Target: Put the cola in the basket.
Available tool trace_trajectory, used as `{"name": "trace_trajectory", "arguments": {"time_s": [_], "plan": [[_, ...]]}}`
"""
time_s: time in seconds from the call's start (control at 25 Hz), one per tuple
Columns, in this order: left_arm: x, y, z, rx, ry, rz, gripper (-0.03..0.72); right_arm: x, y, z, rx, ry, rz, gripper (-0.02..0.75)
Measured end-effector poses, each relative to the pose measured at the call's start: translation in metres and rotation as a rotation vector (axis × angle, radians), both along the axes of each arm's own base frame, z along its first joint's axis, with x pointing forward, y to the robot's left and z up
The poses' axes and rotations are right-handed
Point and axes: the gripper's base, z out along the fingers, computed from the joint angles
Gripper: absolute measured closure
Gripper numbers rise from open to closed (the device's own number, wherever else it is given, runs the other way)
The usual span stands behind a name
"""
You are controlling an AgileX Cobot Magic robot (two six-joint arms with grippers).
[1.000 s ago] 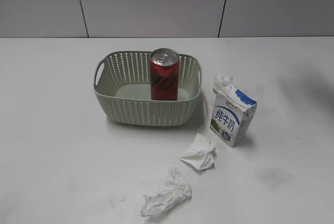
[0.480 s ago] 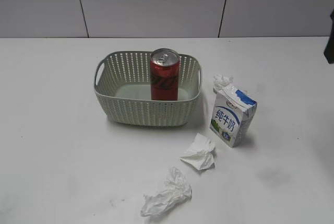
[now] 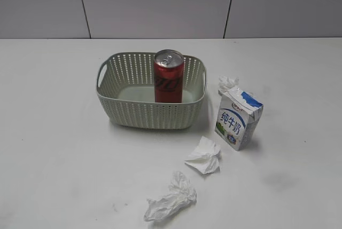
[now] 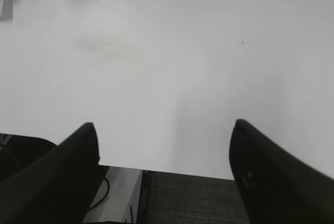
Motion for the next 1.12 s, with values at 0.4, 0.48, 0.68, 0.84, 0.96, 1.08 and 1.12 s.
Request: {"name": "trace_trajectory", "arguments": {"time_s": [0.4, 0.48, 0.68, 0.84, 0.96, 1.08, 1.12], "plan": [[0.000, 0.000, 0.000, 0.000, 0.000, 0.000, 0.457, -0.073, -0.011, -0.025, 0.015, -0.098, -0.001, 0.151], [0.000, 0.000, 0.000, 0.000, 0.000, 0.000, 0.457, -0.083, -0.012, -0.024, 0.021, -0.133, 0.000, 0.151], [0.000, 0.000, 0.000, 0.000, 0.000, 0.000, 0.457, -0.106, -0.016, -0.013, 0.041, -0.280, 0.002, 0.151], [0.000, 0.000, 0.000, 0.000, 0.000, 0.000, 0.457, -0.123, -0.018, -0.006, 0.060, -0.400, 0.002, 0.151], [0.000, 0.000, 0.000, 0.000, 0.000, 0.000, 0.457, -0.135, -0.020, -0.002, 0.071, -0.480, 0.002, 0.151], [0.000, 0.000, 0.000, 0.000, 0.000, 0.000, 0.457, -0.147, -0.022, 0.000, 0.082, -0.554, 0.002, 0.151], [0.000, 0.000, 0.000, 0.000, 0.000, 0.000, 0.457, -0.151, -0.022, 0.001, 0.086, -0.580, 0.003, 0.152]]}}
